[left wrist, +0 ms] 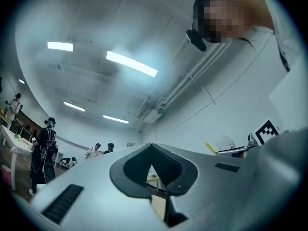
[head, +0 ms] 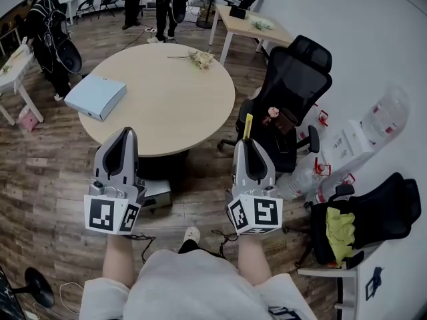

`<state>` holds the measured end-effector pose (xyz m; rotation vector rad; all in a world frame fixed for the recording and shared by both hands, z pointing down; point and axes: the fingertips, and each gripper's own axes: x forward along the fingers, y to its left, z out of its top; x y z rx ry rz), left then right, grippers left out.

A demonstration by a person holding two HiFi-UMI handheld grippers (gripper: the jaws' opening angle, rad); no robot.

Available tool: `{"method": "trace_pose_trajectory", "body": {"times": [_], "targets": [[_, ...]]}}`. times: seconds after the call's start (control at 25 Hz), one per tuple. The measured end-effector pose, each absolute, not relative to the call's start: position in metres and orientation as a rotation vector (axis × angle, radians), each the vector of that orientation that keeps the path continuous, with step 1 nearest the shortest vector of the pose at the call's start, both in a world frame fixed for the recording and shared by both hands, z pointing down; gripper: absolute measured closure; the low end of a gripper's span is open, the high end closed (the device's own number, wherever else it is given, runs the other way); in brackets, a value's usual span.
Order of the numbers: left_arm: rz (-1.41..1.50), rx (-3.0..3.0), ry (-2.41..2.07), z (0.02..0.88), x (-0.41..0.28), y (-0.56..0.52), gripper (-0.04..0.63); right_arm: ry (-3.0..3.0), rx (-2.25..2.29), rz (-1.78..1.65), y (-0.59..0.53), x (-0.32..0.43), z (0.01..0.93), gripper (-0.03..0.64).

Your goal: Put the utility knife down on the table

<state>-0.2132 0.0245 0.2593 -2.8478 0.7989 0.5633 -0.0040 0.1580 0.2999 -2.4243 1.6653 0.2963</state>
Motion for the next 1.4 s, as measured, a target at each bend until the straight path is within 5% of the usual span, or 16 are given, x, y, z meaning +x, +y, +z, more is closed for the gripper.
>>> {"method": "trace_pose_trajectory", "body": {"times": [1.4], "targets": [[0.534, -2.814, 0.868, 0.261, -0.025, -0.134, 0.588, 1.708, -2.382, 0.278, -0.004, 0.189, 0.304, 0.543]]}}
